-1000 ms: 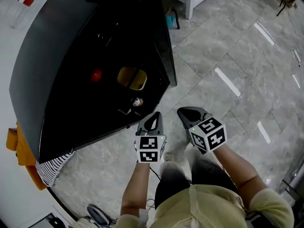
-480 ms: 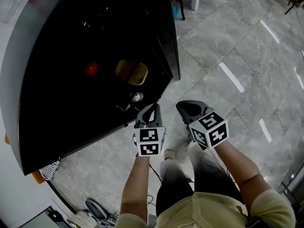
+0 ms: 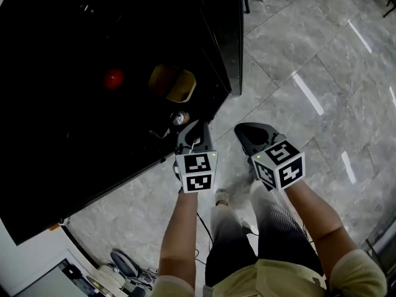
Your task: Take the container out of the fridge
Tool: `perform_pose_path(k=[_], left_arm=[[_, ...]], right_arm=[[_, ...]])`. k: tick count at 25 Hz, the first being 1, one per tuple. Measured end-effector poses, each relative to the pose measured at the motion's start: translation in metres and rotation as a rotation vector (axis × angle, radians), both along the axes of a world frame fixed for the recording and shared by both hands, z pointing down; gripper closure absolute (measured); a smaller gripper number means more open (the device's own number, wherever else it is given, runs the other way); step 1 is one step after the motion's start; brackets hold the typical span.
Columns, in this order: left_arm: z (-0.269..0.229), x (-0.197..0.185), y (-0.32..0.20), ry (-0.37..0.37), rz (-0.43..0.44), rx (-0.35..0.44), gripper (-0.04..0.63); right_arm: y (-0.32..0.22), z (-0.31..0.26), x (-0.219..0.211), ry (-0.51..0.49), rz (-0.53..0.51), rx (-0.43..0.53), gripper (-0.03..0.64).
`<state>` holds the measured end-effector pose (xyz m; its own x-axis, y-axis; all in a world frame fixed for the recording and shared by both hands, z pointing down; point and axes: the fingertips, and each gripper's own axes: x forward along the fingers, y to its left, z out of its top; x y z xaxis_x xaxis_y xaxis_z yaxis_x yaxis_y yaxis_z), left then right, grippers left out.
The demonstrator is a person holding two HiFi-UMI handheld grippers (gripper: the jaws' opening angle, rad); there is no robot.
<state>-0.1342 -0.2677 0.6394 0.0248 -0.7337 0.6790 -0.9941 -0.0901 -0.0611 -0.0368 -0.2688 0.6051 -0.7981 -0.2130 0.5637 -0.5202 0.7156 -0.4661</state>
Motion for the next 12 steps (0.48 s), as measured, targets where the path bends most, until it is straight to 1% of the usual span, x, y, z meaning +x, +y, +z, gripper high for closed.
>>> perform_pose_path(k=[6,12], left_arm=[[0.018,-0.008,-0.011,-0.05,0.002,0.009,0.571],[0.029,-0.03,-0.016,-0.106,-0.063,-0.003,0.569]], right_arm=[[-0.014,0.017,-0.014,-0.012,-0.007,0.007,0.588],[-0.019,0.037,-0.021,-0.029,0.018,-0.017,0.589]])
